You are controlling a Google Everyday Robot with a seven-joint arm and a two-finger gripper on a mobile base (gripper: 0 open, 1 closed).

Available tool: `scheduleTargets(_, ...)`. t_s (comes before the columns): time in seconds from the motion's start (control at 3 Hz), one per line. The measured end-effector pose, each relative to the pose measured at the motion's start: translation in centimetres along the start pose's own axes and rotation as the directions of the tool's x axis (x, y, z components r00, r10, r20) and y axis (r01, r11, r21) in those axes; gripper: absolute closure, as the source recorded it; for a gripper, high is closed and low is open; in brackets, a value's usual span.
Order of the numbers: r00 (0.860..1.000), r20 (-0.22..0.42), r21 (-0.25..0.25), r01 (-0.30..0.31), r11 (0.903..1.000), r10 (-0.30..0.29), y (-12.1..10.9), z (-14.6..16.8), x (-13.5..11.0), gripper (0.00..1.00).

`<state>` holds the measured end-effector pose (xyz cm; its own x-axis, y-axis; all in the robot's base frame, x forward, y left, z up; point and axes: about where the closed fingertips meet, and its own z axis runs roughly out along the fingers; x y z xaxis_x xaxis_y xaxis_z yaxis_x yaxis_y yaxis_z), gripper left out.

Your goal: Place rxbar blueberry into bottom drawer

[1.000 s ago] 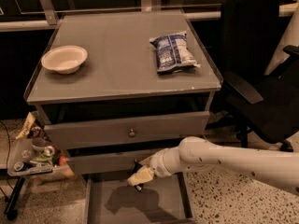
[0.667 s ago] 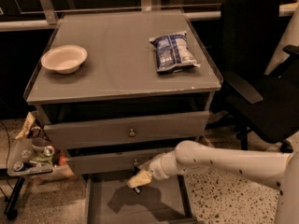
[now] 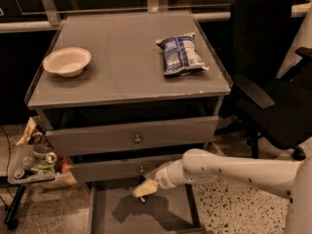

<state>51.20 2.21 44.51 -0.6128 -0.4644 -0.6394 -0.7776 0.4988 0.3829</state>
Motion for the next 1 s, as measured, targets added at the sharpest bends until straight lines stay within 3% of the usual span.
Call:
scheduleTargets(0.33,0.998,0.005,0.015,-0.064,0.9978,0.064,-1.7,4.0,1.8,1.0)
scheduleTargets(0.67,0.987,0.065,0.038,-0.15,0.988,0.147,-4.8,8.5,4.0,1.0)
scheduleTargets(1.0,0.97,0.088,0.037,-0.231,0.9723,0.227,-6.6,11.9,6.8,1.0)
